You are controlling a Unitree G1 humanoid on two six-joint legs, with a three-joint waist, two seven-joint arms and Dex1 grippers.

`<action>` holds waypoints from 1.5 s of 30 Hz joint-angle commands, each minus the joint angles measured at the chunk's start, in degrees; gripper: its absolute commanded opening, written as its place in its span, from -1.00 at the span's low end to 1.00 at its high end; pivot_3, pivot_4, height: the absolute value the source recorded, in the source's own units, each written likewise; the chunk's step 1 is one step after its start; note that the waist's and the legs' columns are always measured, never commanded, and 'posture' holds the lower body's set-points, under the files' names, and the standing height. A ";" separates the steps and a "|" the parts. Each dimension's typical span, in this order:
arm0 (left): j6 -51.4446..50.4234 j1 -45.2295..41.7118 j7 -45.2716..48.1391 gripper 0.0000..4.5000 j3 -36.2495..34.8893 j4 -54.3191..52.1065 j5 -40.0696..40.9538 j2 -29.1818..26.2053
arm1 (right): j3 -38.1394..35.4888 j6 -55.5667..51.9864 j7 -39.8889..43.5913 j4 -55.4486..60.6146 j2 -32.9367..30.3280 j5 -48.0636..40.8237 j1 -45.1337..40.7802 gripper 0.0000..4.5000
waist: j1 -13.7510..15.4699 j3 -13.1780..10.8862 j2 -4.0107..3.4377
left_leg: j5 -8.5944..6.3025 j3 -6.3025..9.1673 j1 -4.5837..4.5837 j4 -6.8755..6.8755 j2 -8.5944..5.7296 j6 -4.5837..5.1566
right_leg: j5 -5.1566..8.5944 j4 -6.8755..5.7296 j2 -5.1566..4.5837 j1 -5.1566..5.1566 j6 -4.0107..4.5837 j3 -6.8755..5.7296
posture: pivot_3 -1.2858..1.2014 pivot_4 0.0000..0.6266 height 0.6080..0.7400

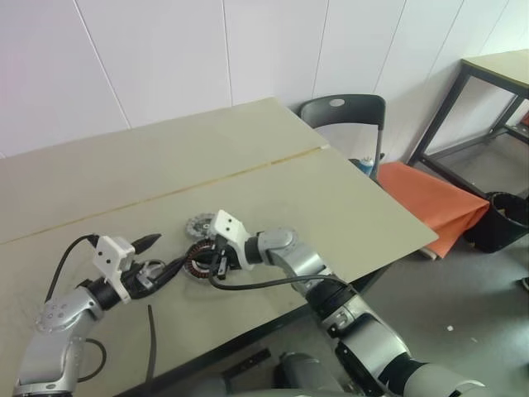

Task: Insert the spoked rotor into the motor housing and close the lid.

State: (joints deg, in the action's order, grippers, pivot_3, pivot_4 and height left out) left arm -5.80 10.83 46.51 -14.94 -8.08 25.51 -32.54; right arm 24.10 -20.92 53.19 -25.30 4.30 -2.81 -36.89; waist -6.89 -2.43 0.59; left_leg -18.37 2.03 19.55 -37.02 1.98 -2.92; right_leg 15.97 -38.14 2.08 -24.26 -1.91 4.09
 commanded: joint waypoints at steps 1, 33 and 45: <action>-0.13 -0.28 -0.64 1.00 -1.24 -3.03 0.62 -0.35 | -1.00 0.67 -0.01 2.64 1.11 -1.85 -0.45 -0.98 | 0.00 0.00 0.00 | 0.00 0.00 0.00 0.00 0.00 0.00 | 0.00 0.00 0.00 0.00 0.01 0.00 | 0.03 -1.00 1.00; 1.02 -0.59 -0.02 1.00 -0.44 -1.60 0.10 0.32 | -1.59 3.60 -3.33 -0.76 1.53 -0.84 -0.65 -0.98 | 0.08 0.11 0.17 | 0.00 -0.03 -0.11 -0.11 -0.03 0.00 | -0.14 -0.08 0.01 0.15 0.19 0.00 | 0.03 -1.00 1.00; 1.87 -0.87 0.73 1.00 -0.28 -0.38 -0.15 0.37 | -1.02 5.21 -4.65 -1.34 1.36 0.24 -1.10 -0.98 | 0.09 0.15 0.22 | 0.00 -0.03 -0.11 -0.12 -0.03 0.00 | -0.15 -0.09 0.00 0.15 0.19 0.00 | 0.03 -1.00 1.00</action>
State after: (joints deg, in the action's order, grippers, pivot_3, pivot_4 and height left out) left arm -5.23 10.83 47.15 -14.77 -7.87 25.43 -32.15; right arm 23.33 -17.07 48.71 -27.47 5.21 -2.51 -36.50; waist -6.80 -2.29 0.81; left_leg -18.37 1.99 19.45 -37.14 1.94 -2.92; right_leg 15.83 -38.22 2.09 -24.11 -1.72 4.09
